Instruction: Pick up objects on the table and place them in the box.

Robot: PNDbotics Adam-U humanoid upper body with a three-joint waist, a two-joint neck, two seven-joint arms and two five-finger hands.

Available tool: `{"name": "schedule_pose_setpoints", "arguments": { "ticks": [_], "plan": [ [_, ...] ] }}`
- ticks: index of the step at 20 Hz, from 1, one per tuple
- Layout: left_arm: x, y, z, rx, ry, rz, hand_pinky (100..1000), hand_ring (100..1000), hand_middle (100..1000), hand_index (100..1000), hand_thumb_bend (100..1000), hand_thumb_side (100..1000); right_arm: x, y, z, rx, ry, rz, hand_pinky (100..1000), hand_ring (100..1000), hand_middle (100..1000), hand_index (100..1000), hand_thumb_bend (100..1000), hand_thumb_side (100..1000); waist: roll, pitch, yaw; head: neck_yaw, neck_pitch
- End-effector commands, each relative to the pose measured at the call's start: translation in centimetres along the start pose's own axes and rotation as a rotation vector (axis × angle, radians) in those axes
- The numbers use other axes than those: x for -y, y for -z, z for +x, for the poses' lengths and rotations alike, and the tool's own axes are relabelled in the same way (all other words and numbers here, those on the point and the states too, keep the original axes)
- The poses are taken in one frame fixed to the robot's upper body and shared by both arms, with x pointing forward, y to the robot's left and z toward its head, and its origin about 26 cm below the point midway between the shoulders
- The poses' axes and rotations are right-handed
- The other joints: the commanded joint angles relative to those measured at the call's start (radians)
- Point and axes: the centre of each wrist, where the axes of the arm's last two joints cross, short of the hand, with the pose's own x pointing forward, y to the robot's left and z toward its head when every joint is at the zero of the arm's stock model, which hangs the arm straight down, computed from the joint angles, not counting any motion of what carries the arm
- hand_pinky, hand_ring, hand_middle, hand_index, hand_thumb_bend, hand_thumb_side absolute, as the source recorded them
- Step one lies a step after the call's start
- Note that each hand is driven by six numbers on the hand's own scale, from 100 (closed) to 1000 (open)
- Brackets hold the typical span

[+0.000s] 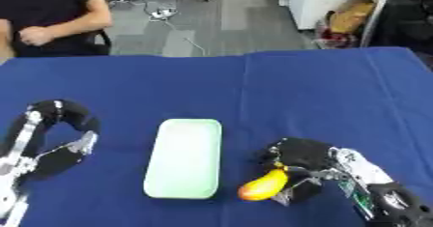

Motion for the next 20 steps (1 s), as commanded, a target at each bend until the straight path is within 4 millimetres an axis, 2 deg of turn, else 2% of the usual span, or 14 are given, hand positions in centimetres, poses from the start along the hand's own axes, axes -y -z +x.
{"name": "schedule_pose_setpoints", "arguments": {
  "ticks": [1,3,7,20],
  "plan": [
    [-0.7,0.2,0.3,0.017,0.016,0.006,658,459,457,595,100,212,4.9,0.1,-0.2,0.017,-0.088,-0.105,378,466,475,546,100,590,-0.006,-0.027,-0.004,-0.006,-0.010],
    [-0.8,0.1,0.2,0.015,0.019,0.006,658,459,457,595,100,212,6.6,0.4,0.1,0.029,-0.108,-0.142,381,467,475,545,100,593,-0.009,-0.032,-0.007,-0.005,-0.012],
    [-0.8,0.1,0.1,0.012,0.022,0.005,658,460,457,595,100,211,8.0,0.5,0.4,0.032,-0.116,-0.160,383,467,475,545,100,593,-0.013,-0.036,-0.009,-0.002,-0.017],
    [-0.8,0.0,0.0,0.010,0.023,0.004,659,460,457,595,100,211,8.9,0.6,0.6,0.033,-0.116,-0.173,382,466,473,543,100,595,-0.014,-0.037,-0.005,-0.001,-0.018]
  ]
}}
